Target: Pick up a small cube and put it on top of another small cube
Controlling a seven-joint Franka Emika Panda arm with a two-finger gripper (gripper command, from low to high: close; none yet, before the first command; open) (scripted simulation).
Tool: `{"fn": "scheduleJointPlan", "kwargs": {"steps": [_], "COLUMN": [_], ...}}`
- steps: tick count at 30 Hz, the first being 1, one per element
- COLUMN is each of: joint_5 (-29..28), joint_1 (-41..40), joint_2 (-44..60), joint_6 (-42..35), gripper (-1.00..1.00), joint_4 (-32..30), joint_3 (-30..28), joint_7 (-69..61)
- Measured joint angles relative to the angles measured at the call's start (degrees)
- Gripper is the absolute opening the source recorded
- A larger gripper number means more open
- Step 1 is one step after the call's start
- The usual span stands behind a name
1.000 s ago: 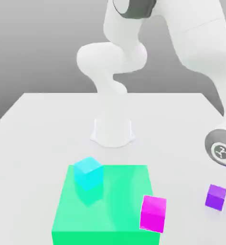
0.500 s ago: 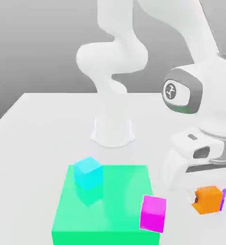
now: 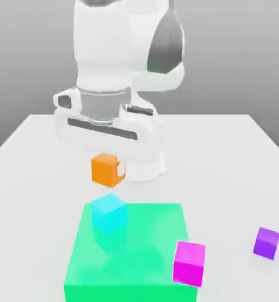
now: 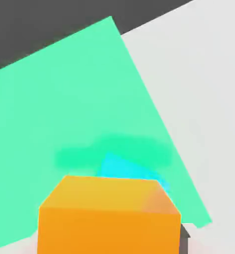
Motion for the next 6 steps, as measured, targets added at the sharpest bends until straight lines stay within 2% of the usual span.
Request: {"fn": "scheduleJointPlan", "kwargs": {"steps": [2,3,6], "joint_5": [0.29,0.38,0.38], "joint_1": [0.01,0.01,0.01], "joint_2": [3.23,4.45,4.45], "joint_6": [4.62,6.33,6.34], "gripper": [-1.00,1.00,1.00], "joint_4": [-1.41,-1.91,-1.91], "joint_3": [-0.15,-0.18,-0.18], "joint_7": [-0.34,-0.43,-0.43]}}
